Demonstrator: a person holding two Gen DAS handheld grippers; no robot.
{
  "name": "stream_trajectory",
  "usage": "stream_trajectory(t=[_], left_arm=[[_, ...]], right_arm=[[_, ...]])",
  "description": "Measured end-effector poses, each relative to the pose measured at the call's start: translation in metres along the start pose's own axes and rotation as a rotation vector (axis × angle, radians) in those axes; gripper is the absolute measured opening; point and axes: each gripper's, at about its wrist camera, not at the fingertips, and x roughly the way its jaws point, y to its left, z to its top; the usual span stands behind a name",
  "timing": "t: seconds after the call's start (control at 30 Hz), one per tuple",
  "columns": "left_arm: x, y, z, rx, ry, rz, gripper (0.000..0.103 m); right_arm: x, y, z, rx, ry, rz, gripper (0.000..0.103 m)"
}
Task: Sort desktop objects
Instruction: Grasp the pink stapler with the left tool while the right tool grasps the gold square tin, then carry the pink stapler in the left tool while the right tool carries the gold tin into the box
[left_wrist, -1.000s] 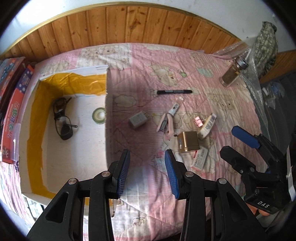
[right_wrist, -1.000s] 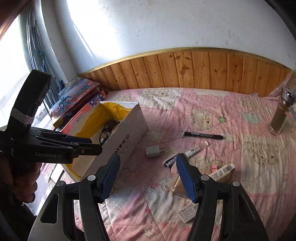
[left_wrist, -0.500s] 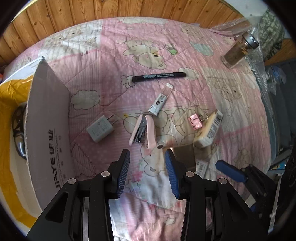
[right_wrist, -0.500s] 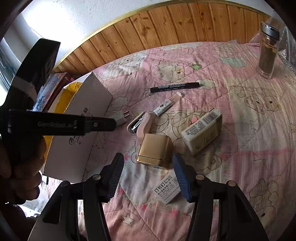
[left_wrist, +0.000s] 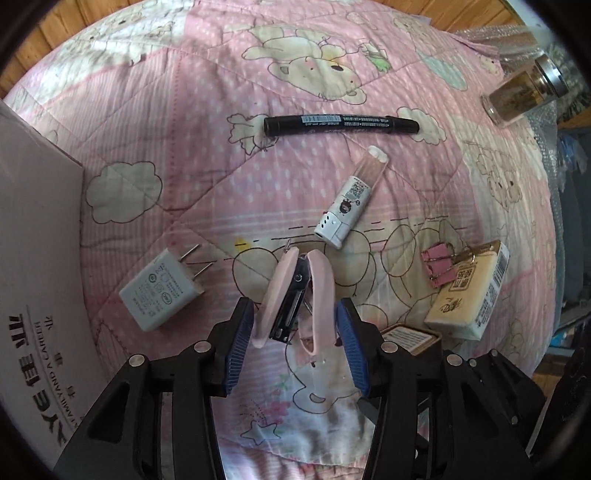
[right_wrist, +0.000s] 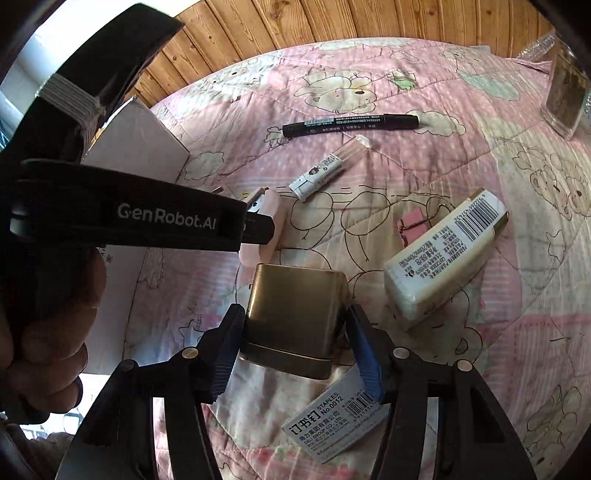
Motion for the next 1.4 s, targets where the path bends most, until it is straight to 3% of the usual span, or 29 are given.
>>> stream_trajectory(t=[0.2, 0.37, 0.8, 1.4], left_arm=[[0.003, -0.006, -0.002, 0.051, -0.054, 0.023, 0.045], [-0.003, -0.001, -0.002, 0.023, -0.063, 0.006, 0.042], [-0.073, 0.020, -0.030, -0.053, -0.178, -0.055, 0.042], [-0.153, 0.046, -0.099, -0.108, -0.316, -0.112, 0.042]], right_arm=[[0.006, -0.009, -0.004, -0.002, 0.007, 0.006, 0.050], [0.000, -0.009, 0.000, 0.000, 0.018, 0.012, 0.050], [-0.045, 0.028, 0.008, -0.094, -0.042, -0.002, 0.050], [-0.097, 0.086, 0.002, -0.246, -0.134, -0.057, 0.050]])
